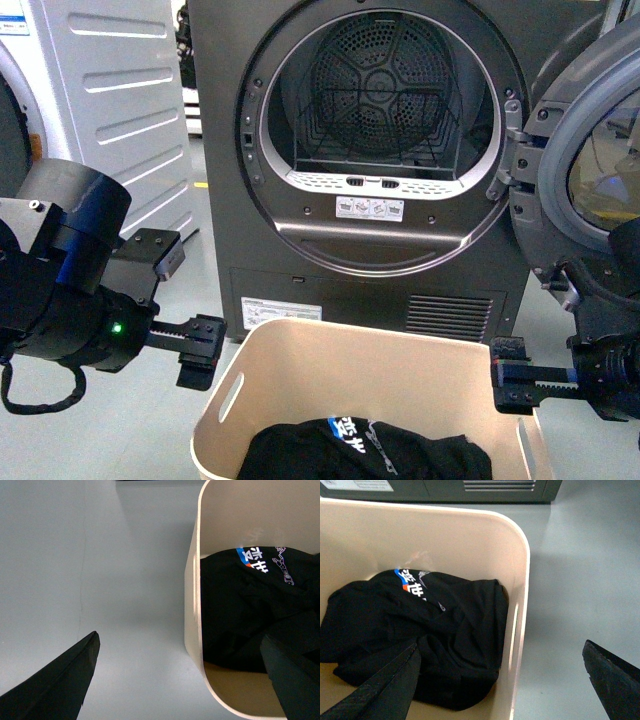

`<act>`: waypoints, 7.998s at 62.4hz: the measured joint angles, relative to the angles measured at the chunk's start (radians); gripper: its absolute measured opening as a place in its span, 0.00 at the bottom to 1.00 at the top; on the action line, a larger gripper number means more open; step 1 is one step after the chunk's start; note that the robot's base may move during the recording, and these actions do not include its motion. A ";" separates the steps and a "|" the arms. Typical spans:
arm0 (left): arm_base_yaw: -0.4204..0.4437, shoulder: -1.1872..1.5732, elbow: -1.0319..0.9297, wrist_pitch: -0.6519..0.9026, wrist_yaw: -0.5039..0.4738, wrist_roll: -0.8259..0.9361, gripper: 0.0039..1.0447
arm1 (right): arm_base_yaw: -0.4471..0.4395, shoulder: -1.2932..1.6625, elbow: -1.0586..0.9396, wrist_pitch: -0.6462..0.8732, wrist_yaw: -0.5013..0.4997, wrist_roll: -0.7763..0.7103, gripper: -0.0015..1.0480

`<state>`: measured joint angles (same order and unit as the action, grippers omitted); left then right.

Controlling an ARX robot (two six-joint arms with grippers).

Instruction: Move hamper under clothes hanger

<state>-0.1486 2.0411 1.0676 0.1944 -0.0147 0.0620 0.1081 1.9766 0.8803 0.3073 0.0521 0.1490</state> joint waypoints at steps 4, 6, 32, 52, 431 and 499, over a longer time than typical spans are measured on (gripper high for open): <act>-0.003 0.031 0.010 0.018 0.006 -0.001 0.94 | 0.000 0.045 0.022 0.000 0.013 0.002 0.92; -0.004 0.044 0.012 0.029 0.013 -0.002 0.94 | 0.000 0.065 0.031 0.001 0.018 0.003 0.92; -0.010 0.208 0.046 0.151 0.045 0.016 0.94 | 0.000 0.253 0.110 0.025 0.042 0.016 0.92; -0.016 0.295 0.145 0.168 0.034 0.007 0.94 | 0.004 0.314 0.176 0.014 0.050 0.027 0.92; -0.059 0.407 0.348 0.048 -0.061 -0.118 0.04 | -0.026 0.391 0.341 -0.090 0.088 0.032 0.03; -0.100 0.429 0.431 -0.196 -0.117 -0.204 0.04 | -0.043 0.423 0.341 -0.114 0.063 0.192 0.03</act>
<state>-0.2485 2.4699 1.4986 -0.0017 -0.1318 -0.1417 0.0647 2.4001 1.2213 0.1932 0.1146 0.3412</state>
